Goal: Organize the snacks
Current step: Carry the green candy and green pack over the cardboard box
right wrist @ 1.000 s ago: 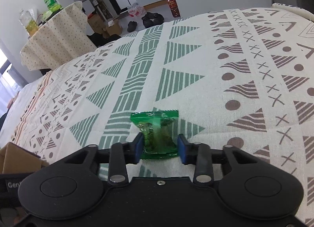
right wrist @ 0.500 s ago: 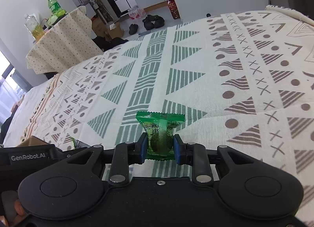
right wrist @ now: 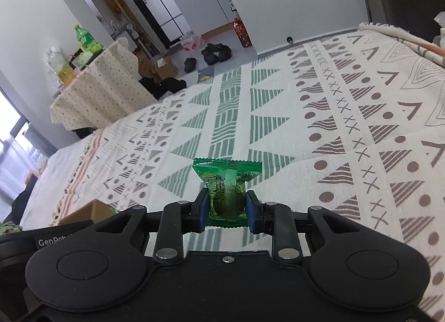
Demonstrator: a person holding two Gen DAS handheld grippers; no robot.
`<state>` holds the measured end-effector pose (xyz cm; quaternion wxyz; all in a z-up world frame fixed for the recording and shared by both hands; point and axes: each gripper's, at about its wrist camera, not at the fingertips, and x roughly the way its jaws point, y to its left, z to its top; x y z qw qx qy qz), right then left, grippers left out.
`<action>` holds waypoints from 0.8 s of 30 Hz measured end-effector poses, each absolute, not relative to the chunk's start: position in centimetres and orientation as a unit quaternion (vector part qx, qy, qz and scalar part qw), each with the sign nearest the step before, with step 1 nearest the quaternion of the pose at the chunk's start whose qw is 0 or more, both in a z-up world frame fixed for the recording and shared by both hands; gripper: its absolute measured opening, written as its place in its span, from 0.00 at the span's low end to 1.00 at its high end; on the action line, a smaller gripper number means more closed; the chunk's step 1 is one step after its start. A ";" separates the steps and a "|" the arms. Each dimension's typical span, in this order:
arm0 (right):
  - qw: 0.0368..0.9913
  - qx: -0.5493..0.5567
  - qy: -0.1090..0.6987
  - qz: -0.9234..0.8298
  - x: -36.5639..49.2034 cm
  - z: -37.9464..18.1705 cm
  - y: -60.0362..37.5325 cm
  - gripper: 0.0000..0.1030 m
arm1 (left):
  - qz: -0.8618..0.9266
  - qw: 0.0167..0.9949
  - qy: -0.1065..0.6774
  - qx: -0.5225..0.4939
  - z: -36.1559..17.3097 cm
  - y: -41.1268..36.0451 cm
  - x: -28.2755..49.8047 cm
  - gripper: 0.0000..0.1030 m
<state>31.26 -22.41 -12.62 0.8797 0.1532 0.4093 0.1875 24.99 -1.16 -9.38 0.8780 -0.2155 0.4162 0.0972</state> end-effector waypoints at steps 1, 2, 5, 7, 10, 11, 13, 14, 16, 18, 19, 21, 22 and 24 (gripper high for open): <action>0.880 0.155 0.406 0.189 30.9 -12.3 -22.4 0.26 | 0.097 0.879 0.414 -0.215 -9.1 -1.1 24.6 0.33; 0.881 0.158 0.403 0.191 30.5 -12.1 -22.4 0.26 | 0.097 0.880 0.412 -0.214 -8.8 -1.0 24.1 0.34; 0.883 0.163 0.394 0.198 29.4 -11.2 -22.3 0.26 | 0.097 0.882 0.407 -0.216 -8.0 -0.6 22.9 0.34; 0.884 0.164 0.388 0.203 28.5 -10.7 -22.1 0.26 | 0.096 0.883 0.405 -0.219 -7.6 -0.1 22.1 0.34; 0.884 0.171 0.380 0.210 27.2 -10.0 -21.8 0.26 | 0.095 0.884 0.401 -0.222 -6.9 0.7 20.9 0.34; 0.885 0.172 0.378 0.212 26.9 -9.8 -21.7 0.26 | 0.097 0.884 0.401 -0.220 -6.7 0.9 20.7 0.34; 0.885 0.174 0.373 0.217 26.1 -9.3 -21.5 0.26 | 0.100 0.883 0.402 -0.221 -6.5 1.5 20.1 0.34; 0.886 0.174 0.370 0.220 25.8 -9.1 -21.3 0.26 | 0.102 0.883 0.402 -0.222 -6.4 1.8 19.9 0.34; 0.886 0.173 0.365 0.226 25.1 -8.7 -21.0 0.26 | 0.106 0.883 0.399 -0.222 -6.1 2.5 19.4 0.34; 0.886 0.173 0.362 0.231 24.6 -8.4 -20.7 0.26 | 0.109 0.884 0.398 -0.220 -5.8 3.0 19.0 0.34; 0.886 0.173 0.361 0.234 24.4 -8.3 -20.5 0.26 | 0.111 0.884 0.397 -0.220 -5.6 3.2 18.9 0.34; 0.886 0.171 0.359 0.239 24.1 -8.1 -20.1 0.26 | 0.115 0.884 0.394 -0.223 -5.1 3.8 18.4 0.34; 0.886 0.170 0.358 0.242 23.9 -7.9 -20.0 0.26 | 0.117 0.885 0.391 -0.223 -4.8 4.2 18.1 0.34; 0.885 0.170 0.356 0.247 23.6 -7.7 -19.7 0.26 | 0.119 0.887 0.387 -0.220 -4.3 4.8 17.5 0.34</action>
